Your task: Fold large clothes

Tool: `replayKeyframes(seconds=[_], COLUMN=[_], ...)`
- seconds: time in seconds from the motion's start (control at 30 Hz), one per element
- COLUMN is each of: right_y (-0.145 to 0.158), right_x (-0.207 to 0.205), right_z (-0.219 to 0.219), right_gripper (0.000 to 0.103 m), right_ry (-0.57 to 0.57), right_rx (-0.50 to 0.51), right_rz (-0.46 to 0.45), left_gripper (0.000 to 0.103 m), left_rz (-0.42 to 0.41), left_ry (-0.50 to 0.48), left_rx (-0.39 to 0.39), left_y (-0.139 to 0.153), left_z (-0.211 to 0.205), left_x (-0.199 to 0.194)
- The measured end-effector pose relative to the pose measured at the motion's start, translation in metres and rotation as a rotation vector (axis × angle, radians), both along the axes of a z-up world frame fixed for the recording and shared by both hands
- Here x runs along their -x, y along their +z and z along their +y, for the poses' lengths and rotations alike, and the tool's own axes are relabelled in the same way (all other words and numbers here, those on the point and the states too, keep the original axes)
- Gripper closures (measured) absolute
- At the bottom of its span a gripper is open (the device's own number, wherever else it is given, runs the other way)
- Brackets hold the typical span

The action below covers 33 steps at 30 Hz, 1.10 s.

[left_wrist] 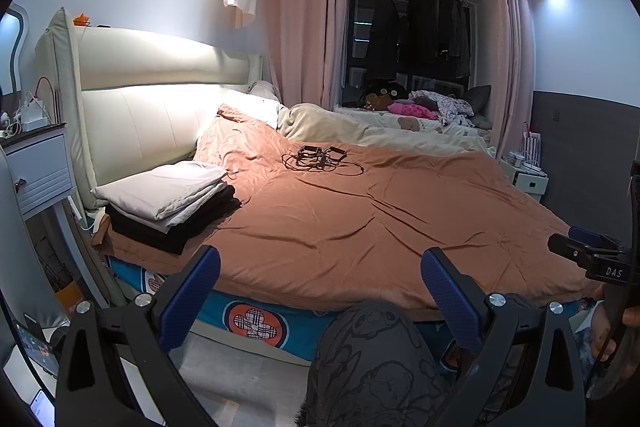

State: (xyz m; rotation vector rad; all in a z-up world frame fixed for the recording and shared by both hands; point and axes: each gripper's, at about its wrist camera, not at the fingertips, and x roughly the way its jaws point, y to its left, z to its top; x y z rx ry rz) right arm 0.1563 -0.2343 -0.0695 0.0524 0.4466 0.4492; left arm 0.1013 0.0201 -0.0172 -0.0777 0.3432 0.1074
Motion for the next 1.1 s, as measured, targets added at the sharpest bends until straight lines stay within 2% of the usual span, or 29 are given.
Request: replayKeyframes(seconds=[0.7,1.1], right_y=[0.006,0.009], right_x=[0.007,0.009], right_z=[0.004,0.006], right_gripper=[0.0,0.0], right_ry=[-0.004,-0.007], right_rx=[0.002,0.003], right_rz=[-0.009,0.0], left_gripper=[0.001,0.001], left_rz=[-0.011,-0.024], left_ry=[0.006,0.014], left_rx=[0.003,-0.022], left_y=[0.003,0.005], left_z=[-0.001,-0.009], left_x=[0.003,0.011])
